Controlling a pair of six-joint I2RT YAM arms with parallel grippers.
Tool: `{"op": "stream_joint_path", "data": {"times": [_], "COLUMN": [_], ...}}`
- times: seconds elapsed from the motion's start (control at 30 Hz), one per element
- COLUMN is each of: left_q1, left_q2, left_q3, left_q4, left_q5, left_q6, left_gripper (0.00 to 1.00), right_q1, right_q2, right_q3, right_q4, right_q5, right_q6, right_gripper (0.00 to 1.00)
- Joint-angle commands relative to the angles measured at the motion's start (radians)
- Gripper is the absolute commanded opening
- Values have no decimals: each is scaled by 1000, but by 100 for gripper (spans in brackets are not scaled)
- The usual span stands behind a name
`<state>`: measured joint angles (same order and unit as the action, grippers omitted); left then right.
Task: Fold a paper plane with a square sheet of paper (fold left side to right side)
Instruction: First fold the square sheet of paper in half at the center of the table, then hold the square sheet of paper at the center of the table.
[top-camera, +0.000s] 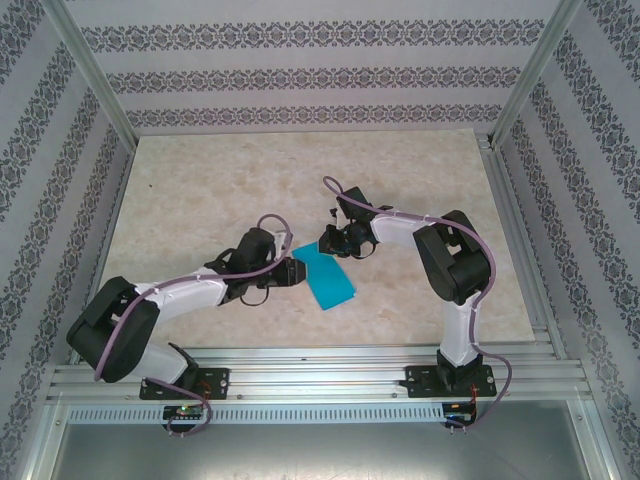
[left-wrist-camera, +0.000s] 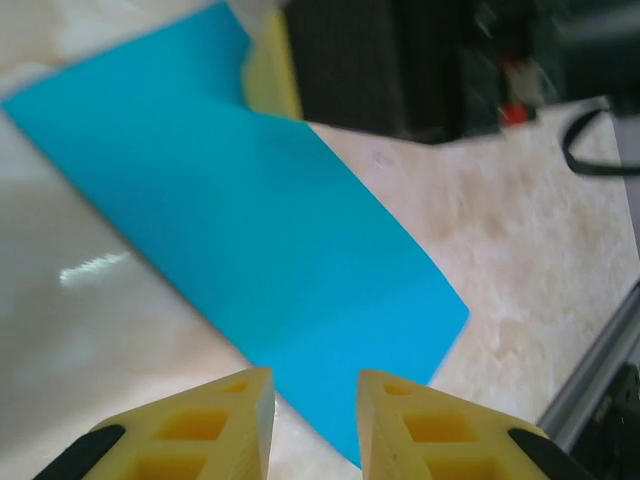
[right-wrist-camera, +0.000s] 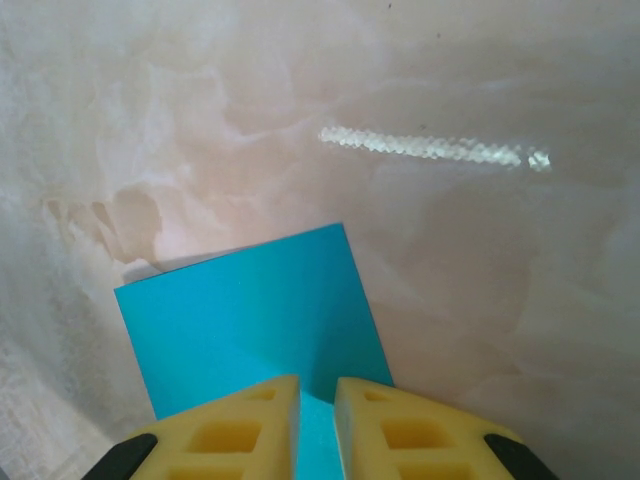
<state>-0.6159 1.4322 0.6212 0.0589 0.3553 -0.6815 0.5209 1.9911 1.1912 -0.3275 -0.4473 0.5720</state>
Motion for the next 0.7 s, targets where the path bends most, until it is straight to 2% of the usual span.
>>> {"op": "stream_joint_path", "data": {"times": [0.0,0.17,0.33,0.67], "left_q1": [63,107,114,114], "left_q2": [63,200,315,448], "left_q3": [58,135,214,272], "left_q4": [9,76,109,33], "left_q5": [69,122,149,70], "left_q6": [36,27,17,71], "left_gripper": [27,23,20,18], "right_q1": [-7,-6,-2,-3], "right_q2": [57,58,58,17], "right_q3": [-2,1,1,2], "right_q4": [-50,-57,-59,-30], "right_q5": [52,56,55,26], "right_q6": [-29,-34,-36,-35], "right_gripper": [19,19,19,20]}}
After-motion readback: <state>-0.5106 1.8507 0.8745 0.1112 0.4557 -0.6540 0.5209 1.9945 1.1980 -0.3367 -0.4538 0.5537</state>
